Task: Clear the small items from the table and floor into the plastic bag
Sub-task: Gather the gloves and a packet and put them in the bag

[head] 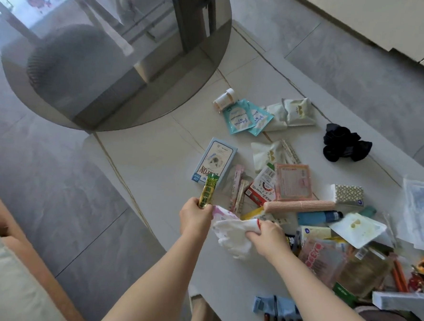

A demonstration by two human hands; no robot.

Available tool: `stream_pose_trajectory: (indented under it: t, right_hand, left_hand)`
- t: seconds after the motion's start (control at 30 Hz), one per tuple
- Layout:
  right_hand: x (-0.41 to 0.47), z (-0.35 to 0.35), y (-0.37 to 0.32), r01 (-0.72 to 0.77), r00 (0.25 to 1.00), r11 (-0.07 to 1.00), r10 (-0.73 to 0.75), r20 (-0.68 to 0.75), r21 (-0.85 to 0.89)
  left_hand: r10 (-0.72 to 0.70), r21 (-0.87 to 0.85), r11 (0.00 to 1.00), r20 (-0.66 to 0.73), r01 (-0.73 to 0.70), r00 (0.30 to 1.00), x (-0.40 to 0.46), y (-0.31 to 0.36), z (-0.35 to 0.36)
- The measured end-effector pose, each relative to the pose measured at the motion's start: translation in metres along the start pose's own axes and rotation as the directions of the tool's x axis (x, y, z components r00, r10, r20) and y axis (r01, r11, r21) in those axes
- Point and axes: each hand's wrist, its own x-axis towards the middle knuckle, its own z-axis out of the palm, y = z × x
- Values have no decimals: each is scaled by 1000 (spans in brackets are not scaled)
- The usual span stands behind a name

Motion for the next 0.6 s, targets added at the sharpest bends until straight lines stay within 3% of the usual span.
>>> stream_pose_trajectory:
  t: [0.2, 0.6]
  right_hand:
    - [-29, -14, -10, -48, 998, 994, 51, -36, 95]
    - [26, 37, 14, -92, 981, 887, 159, -114, 453]
  left_hand:
    - [17, -77, 997, -24, -19, 1000, -28, -1, -27]
    - [46, -60, 997, -80, -51, 996, 56, -21, 6]
